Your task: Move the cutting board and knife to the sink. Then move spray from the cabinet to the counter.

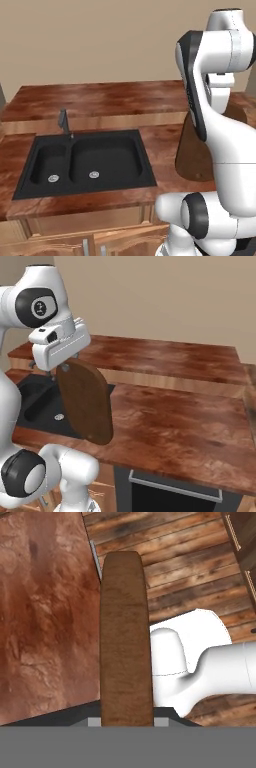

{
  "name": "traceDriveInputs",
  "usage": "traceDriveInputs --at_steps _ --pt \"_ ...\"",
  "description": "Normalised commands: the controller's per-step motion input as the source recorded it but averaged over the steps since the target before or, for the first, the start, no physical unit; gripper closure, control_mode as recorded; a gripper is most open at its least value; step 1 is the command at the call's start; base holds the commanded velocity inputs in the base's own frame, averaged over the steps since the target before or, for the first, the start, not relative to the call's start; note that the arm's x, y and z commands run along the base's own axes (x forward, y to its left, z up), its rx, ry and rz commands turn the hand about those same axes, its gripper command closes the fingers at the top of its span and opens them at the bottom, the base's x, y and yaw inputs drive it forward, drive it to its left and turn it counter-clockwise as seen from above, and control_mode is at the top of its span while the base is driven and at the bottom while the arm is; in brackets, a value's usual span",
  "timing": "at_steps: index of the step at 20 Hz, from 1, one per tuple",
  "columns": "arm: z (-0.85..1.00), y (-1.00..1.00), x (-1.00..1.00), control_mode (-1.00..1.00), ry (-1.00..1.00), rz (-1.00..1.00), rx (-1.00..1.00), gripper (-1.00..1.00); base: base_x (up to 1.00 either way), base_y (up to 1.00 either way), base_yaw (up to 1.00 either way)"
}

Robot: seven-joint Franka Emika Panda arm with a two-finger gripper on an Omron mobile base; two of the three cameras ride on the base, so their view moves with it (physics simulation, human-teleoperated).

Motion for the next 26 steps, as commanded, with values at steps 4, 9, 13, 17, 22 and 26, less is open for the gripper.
traceDriveInputs --at_steps 4,9,13,17,22,26 --pt "0.0 0.0 0.0 1.0 0.0 0.0 0.0 1.0 -0.43 0.0 0.08" --pt "0.0 0.0 0.0 1.0 0.0 0.0 0.0 1.0 -0.64 0.02 0.17" --pt "0.0 0.0 0.0 1.0 0.0 0.0 0.0 1.0 -0.16 0.1 0.12" --pt "0.0 0.0 0.0 1.0 0.0 0.0 0.0 1.0 0.31 0.26 0.02" --pt "0.0 0.0 0.0 1.0 0.0 0.0 0.0 1.0 0.57 0.43 0.0" --pt "0.0 0.0 0.0 1.0 0.0 0.0 0.0 1.0 0.33 0.62 0.0"
